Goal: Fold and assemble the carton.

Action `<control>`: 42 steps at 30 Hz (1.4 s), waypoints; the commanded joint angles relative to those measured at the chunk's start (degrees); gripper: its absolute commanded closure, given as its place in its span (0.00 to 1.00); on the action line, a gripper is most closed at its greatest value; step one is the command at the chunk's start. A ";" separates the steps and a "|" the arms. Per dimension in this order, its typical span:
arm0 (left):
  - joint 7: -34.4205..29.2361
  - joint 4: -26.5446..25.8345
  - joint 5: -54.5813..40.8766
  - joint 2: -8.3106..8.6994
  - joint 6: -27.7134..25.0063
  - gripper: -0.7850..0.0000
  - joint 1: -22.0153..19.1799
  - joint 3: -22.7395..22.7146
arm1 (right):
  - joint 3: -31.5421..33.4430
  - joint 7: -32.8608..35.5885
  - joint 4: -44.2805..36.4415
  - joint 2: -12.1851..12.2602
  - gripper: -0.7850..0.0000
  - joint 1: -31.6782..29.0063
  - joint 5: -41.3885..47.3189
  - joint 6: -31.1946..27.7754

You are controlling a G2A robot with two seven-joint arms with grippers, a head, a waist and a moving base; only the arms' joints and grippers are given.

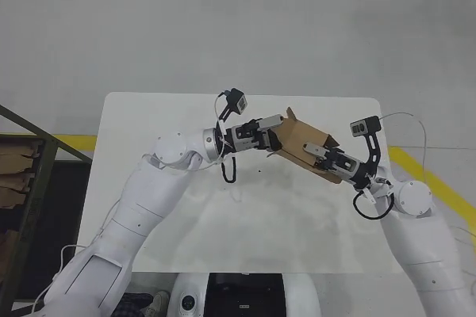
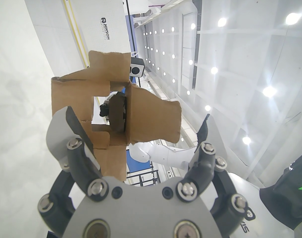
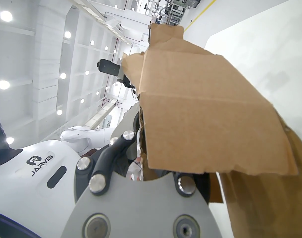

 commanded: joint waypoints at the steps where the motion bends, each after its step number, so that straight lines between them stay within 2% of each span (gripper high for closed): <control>1: 0.00 0.12 -0.11 -0.07 -0.07 0.00 -0.17 0.15 | -0.02 -0.12 0.01 0.00 1.00 0.01 -0.13 0.06; 27: -0.30 1.03 -0.10 -0.34 -0.54 0.00 -0.62 0.48 | 0.83 -0.90 0.91 0.02 1.00 0.31 0.73 0.35; 42: -0.48 1.98 -0.40 -1.06 -0.44 0.00 -2.42 2.28 | 0.56 -0.54 0.92 -0.03 1.00 0.40 0.86 0.51</control>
